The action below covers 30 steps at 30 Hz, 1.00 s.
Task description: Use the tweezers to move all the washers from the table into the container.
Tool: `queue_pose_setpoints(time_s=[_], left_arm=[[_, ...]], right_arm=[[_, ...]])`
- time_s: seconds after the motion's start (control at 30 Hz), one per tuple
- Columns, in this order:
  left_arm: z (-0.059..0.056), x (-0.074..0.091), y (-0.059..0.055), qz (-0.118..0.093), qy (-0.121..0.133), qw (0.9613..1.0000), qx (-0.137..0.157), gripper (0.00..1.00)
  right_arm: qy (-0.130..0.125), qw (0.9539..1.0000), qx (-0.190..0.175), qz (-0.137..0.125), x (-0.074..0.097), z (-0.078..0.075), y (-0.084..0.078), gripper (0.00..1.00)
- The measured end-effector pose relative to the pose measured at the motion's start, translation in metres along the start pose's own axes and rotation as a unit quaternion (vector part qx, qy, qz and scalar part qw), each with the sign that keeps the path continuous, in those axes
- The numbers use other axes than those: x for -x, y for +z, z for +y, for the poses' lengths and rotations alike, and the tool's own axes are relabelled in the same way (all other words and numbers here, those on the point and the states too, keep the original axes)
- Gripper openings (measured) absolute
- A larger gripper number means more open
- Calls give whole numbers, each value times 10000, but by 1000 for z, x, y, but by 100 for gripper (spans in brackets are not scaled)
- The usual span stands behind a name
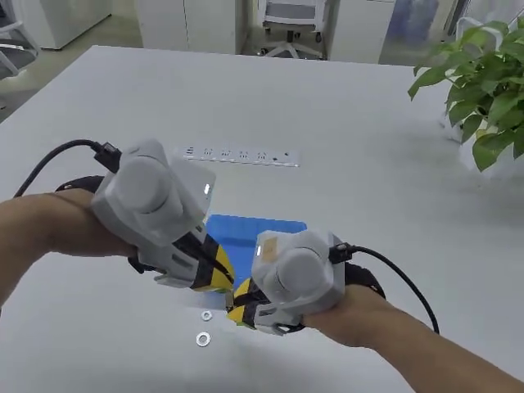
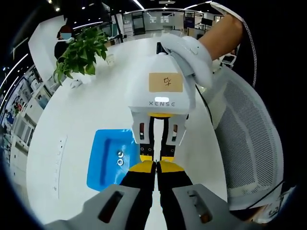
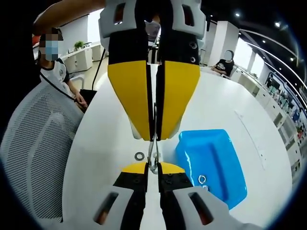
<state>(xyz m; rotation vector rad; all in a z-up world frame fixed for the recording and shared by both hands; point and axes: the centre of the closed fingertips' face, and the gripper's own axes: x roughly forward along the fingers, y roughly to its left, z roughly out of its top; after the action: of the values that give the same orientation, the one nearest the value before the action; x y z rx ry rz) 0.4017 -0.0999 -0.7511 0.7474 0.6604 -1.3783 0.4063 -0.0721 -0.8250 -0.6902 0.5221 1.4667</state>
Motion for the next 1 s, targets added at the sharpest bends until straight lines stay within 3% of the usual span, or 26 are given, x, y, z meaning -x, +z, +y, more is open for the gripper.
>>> queue_pose_setpoints(time_s=[0.37,0.7,1.0], left_arm=[[9,13,16,-42,126,9998,-129,5],[27,15,29,-87,208,9993,-306,5],[43,12,35,-110,232,9988,-406,5]], right_arm=[[-172,9998,133,22,16,-14,11,9],[-355,9993,151,1,29,-33,12,9],[-464,9988,143,2,35,-51,8,10]])
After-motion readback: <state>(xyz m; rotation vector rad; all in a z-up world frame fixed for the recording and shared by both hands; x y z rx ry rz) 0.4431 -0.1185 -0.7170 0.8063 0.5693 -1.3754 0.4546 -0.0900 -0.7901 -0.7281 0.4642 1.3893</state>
